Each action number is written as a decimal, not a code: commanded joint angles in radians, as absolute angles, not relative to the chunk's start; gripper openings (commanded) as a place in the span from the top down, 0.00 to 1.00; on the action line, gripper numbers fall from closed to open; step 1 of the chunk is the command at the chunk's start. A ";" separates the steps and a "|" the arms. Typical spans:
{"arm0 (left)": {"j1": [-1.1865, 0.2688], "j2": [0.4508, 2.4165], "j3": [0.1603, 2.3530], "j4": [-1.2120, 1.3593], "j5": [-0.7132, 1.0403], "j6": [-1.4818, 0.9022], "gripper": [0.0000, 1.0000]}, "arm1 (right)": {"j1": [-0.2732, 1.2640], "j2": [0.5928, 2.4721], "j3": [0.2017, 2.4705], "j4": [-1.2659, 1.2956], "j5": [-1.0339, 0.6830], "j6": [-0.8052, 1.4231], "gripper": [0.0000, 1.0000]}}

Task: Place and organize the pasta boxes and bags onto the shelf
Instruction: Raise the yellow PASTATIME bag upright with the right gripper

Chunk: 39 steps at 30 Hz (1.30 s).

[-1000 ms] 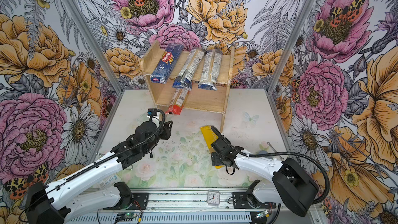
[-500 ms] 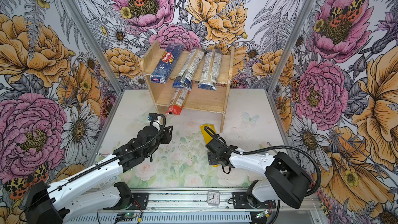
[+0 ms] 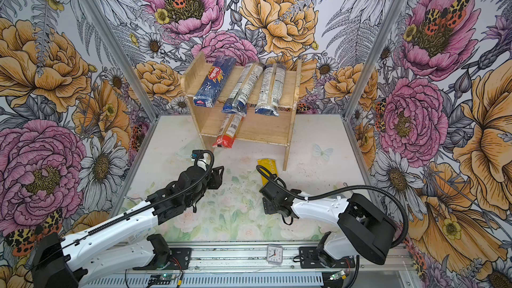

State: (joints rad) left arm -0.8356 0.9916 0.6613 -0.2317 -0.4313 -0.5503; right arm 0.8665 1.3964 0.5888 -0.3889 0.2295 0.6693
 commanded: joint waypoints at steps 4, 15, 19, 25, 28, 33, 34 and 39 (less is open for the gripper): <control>-0.848 0.970 0.647 -0.236 -0.463 -0.584 0.43 | 0.888 1.462 0.559 -0.437 0.184 0.689 0.22; -0.848 0.961 0.649 -0.255 -0.495 -0.583 0.41 | 0.888 1.452 0.570 -0.434 0.199 0.680 0.31; -0.848 0.967 0.643 -0.244 -0.485 -0.588 0.41 | 0.888 1.453 0.571 -0.433 0.197 0.687 0.36; -0.853 0.978 0.638 -0.239 -0.479 -0.599 0.41 | 0.888 1.429 0.570 -0.433 0.208 0.694 0.44; -0.853 0.981 0.635 -0.239 -0.479 -0.600 0.41 | 0.888 1.410 0.567 -0.433 0.213 0.694 0.49; -0.853 0.985 0.635 -0.235 -0.477 -0.603 0.41 | 0.888 1.391 0.566 -0.433 0.217 0.695 0.54; -0.853 0.985 0.635 -0.235 -0.477 -0.601 0.41 | 0.889 1.387 0.566 -0.433 0.218 0.695 0.54; -0.853 0.984 0.632 -0.233 -0.477 -0.599 0.41 | 0.887 1.360 0.566 -0.433 0.221 0.692 0.59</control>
State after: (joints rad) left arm -0.8471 0.9783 0.6449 -0.2470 -0.4644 -0.5896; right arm 0.8787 1.3823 0.5900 -0.3813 0.2394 0.6945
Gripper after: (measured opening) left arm 0.594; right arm 0.485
